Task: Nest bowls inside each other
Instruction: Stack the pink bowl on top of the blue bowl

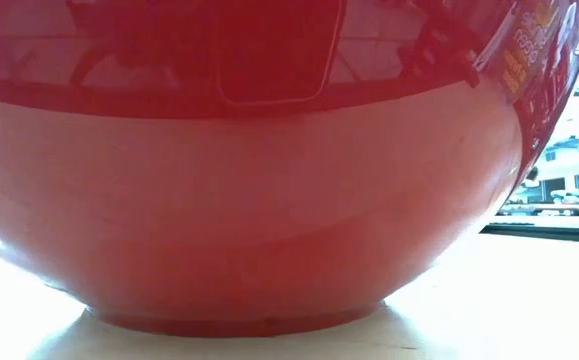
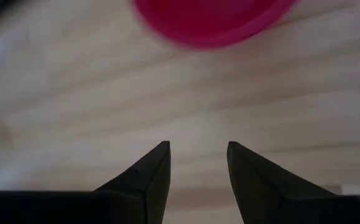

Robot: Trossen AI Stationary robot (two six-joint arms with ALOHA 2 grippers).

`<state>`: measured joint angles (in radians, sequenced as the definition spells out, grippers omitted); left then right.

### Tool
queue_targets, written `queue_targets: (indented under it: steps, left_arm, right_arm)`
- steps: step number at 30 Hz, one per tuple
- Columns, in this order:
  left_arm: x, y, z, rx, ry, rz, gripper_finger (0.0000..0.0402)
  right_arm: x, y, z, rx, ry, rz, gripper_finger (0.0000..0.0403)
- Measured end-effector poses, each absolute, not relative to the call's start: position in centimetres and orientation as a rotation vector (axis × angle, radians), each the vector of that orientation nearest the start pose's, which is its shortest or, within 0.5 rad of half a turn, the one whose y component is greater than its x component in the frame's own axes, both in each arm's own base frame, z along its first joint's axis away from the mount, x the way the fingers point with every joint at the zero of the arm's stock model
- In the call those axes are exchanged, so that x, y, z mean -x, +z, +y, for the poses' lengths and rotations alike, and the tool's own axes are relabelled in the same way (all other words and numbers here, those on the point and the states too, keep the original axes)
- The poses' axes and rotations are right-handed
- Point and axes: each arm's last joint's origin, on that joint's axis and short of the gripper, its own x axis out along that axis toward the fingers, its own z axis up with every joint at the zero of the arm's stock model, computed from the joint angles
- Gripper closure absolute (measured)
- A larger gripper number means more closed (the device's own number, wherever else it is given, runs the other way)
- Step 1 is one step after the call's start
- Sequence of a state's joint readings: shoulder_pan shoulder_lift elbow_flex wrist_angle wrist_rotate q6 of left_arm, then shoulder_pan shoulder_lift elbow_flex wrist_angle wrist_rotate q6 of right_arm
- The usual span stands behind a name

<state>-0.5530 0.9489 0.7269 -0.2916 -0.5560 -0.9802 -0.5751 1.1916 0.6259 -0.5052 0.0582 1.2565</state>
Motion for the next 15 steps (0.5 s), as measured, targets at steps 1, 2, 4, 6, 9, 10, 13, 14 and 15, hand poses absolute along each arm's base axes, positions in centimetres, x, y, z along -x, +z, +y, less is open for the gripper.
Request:
queue_targets:
  steps: [1,2,4,6,9,10,13,14,15]
  left_arm:
    - [-17.8,27.7,-9.1,0.695,0.215,0.389,0.0111]
    - [-17.8,27.7,-9.0,0.696,0.22,0.387,0.0111]
    - [-17.9,27.7,-8.8,0.698,0.229,0.385,0.0111]
    - [-18.0,27.7,-8.6,0.7,0.239,0.381,0.0111]
    - [-18.1,27.7,-8.4,0.699,0.251,0.376,0.0111]
    - [-18.1,27.7,-8.3,0.699,0.257,0.375,0.0111]
    - [-18.2,27.6,-8.0,0.697,0.275,0.377,0.0111]
    - [-18.2,27.6,-7.9,0.694,0.281,0.38,0.0111]
    - [-18.2,27.6,-7.8,0.691,0.287,0.383,0.0111]
  right_arm:
    - [-16.8,18.1,-11.4,-1.39,-1.206,0.517,0.0237]
    - [-16.4,17.9,-11.4,-1.412,-1.229,0.471,0.0237]
    - [-15.5,17.4,-11.4,-1.449,-1.277,0.391,0.0237]
    - [-14.9,16.9,-11.4,-1.477,-1.319,0.305,0.0237]
    - [-14.5,16.7,-11.8,-1.497,-1.36,0.151,0.0237]
    - [-14.4,16.6,-12.0,-1.499,-1.379,0.111,0.0237]
    - [-14.2,16.5,-12.5,-1.5,-1.443,0.014,0.0237]
    - [-14.1,16.4,-12.6,-1.499,-1.464,-0.002,0.0238]
    - [-14.0,16.3,-12.8,-1.502,-1.484,-0.012,0.0238]
